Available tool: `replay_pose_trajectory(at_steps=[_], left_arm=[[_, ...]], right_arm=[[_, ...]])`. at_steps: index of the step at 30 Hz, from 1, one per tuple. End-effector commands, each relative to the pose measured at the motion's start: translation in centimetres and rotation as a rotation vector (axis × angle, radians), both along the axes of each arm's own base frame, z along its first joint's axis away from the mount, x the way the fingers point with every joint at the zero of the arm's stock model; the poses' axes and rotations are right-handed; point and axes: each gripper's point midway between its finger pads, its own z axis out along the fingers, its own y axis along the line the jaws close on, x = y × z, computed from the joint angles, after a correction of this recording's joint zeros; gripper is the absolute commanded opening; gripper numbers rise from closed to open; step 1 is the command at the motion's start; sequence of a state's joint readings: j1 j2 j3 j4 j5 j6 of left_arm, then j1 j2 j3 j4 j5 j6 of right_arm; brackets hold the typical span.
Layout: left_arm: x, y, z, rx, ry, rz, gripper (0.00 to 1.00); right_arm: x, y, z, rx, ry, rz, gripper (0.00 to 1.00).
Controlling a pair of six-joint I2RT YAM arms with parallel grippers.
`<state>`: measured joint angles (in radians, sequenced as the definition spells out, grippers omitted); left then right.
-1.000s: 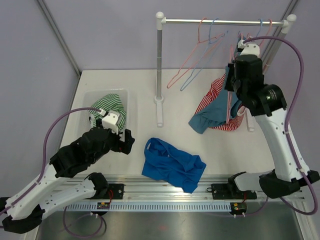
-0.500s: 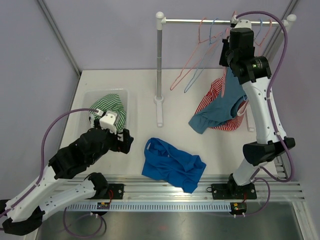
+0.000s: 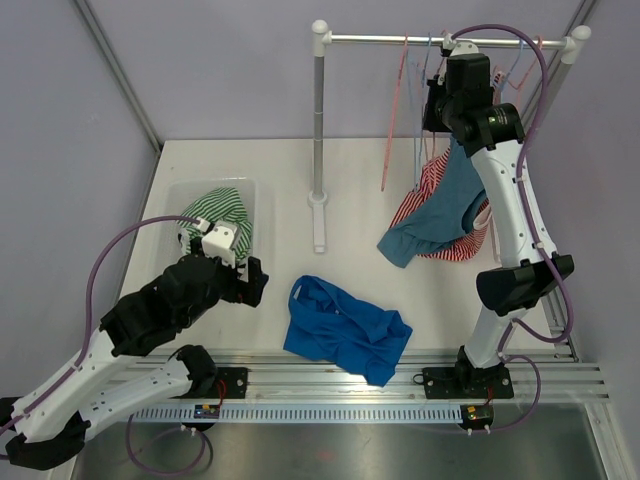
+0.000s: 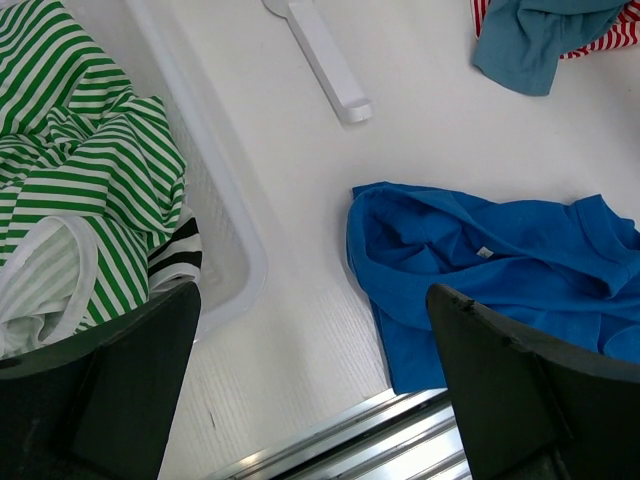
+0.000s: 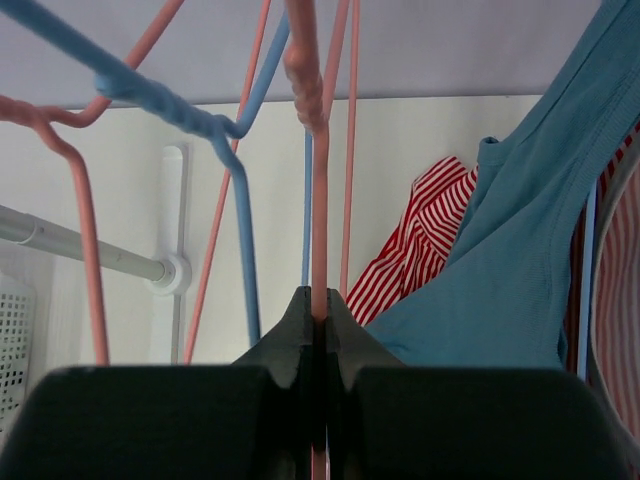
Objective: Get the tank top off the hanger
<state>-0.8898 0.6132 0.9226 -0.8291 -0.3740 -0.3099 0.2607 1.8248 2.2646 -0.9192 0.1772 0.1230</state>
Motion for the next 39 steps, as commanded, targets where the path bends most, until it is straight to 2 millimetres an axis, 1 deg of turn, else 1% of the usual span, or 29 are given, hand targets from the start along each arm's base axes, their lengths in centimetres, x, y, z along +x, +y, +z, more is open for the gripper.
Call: replay_pose_trajectory(at_steps=[1, 4, 7, 10, 13, 14, 15, 16, 17, 18, 20, 21, 22, 23, 24, 26, 27, 28, 29, 30, 31, 32, 33, 34, 35, 36, 37, 38, 39], left_arm=[[0.5, -0.6, 0.6, -0.016, -0.023, -0.008, 0.99], [0.8, -0.5, 0.6, -0.014, -0.02, 0.005, 0.99], [1.0, -0.5, 0.9, -0.028, -0.018, 0.012, 0.99], [1.1, -0.8, 1.5, -0.056, 0.0, 0.03, 0.99], [1.5, -1.6, 2.1, -0.087, 0.026, 0.045, 0.99], [1.8, -2.2, 1.9, -0.082, 0.044, 0.051, 0.99], [2.0, -2.7, 1.9, -0.103, 0.055, 0.055, 0.99], [2.2, -3.1, 1.8, -0.108, 0.065, 0.052, 0.99], [2.3, -3.7, 1.7, -0.111, 0.073, 0.049, 0.99], [2.7, -4.6, 1.3, -0.123, 0.083, 0.057, 0.99], [2.7, -6.5, 1.3, -0.13, 0.08, 0.029, 0.99], [2.9, -7.8, 0.6, -0.114, 0.102, 0.024, 0.99], [2.8, -8.7, 0.4, -0.108, 0.109, 0.013, 0.99], [2.2, -10.3, 0.3, -0.099, 0.106, -0.029, 0.99], [2.4, -12.0, -0.7, -0.06, 0.127, -0.045, 0.99], [1.4, -15.0, -1.8, -0.04, 0.146, -0.119, 0.99], [1.0, -16.3, -2.5, -0.016, 0.148, -0.172, 0.99], [0.5, -17.8, -4.7, 0.03, 0.177, -0.217, 0.99], [-0.5, -19.8, -5.2, 0.015, 0.192, -0.29, 0.99], [-1.1, -20.6, -6.2, 0.035, 0.206, -0.332, 0.99], [-1.9, -22.0, -8.2, 0.076, 0.237, -0.375, 0.99], [-2.4, -23.0, -8.9, 0.078, 0.252, -0.405, 0.99], [-2.6, -23.5, -9.9, 0.097, 0.269, -0.41, 0.99], [-2.8, -23.9, -10.7, 0.112, 0.282, -0.414, 0.99], [-3.1, -24.8, -12.3, 0.146, 0.306, -0.42, 0.99], [-3.2, -25.1, -13.1, 0.156, 0.32, -0.418, 0.99], [-3.3, -25.5, -13.7, 0.163, 0.329, -0.42, 0.99], [-3.4, -25.8, -15.6, 0.196, 0.353, -0.417, 0.99], [-3.4, -25.9, -16.3, 0.206, 0.369, -0.403, 0.99]], right_arm=[[-0.6, 0.8, 1.6, 0.042, -0.03, 0.052, 0.0], [-1.3, 1.2, 1.4, 0.042, -0.015, 0.09, 0.0], [-2.3, -0.1, 2.3, 0.008, -0.034, 0.045, 0.31], [-3.3, -1.7, 3.5, -0.026, -0.063, -0.016, 0.53], [-6.2, -3.4, 6.6, -0.026, -0.136, -0.063, 0.66], [-6.9, -3.6, 7.2, -0.019, -0.153, -0.066, 0.74], [-7.6, -3.7, 7.5, -0.014, -0.16, -0.066, 0.87], [-9.3, -4.2, 9.0, 0.0, -0.2, -0.07, 0.96], [-10.1, -4.4, 9.6, 0.009, -0.217, -0.071, 1.0], [-10.7, -4.5, 9.6, 0.012, -0.223, -0.072, 1.0], [-13.1, -4.9, 11.1, 0.041, -0.265, -0.067, 1.0], [-13.9, -5.0, 10.5, 0.047, -0.245, -0.066, 0.99], [-16.0, -5.1, 11.4, 0.075, -0.276, -0.047, 1.0], [-17.2, -4.9, 11.4, 0.107, -0.278, -0.035, 0.99], [-19.5, -5.1, 11.3, 0.134, -0.303, -0.02, 1.0], [-21.5, -3.5, 11.0, 0.213, -0.328, 0.071, 1.0], [-21.9, -3.0, 8.7, 0.226, -0.284, 0.096, 0.99], [-24.3, -2.3, 9.1, 0.265, -0.31, 0.163, 0.99], [-25.0, -1.8, 8.4, 0.28, -0.297, 0.19, 1.0], [-25.5, -1.5, 6.6, 0.281, -0.249, 0.213, 0.99], [-26.8, -1.2, 6.3, 0.288, -0.247, 0.246, 1.0], [-27.4, -1.3, 5.2, 0.278, -0.215, 0.248, 1.0], [-27.6, -1.4, 4.0, 0.267, -0.186, 0.248, 1.0], [-28.3, -1.8, 3.7, 0.261, -0.196, 0.243, 1.0], [-28.6, -2.0, 3.2, 0.251, -0.189, 0.239, 0.99], [-28.8, -2.0, 2.2, 0.243, -0.164, 0.239, 1.0], [-29.1, -2.1, 1.9, 0.238, -0.167, 0.247, 1.0], [-29.4, -2.1, 1.5, 0.235, -0.156, 0.251, 1.0], [-29.5, -2.0, 1.2, 0.235, -0.15, 0.257, 0.99]])
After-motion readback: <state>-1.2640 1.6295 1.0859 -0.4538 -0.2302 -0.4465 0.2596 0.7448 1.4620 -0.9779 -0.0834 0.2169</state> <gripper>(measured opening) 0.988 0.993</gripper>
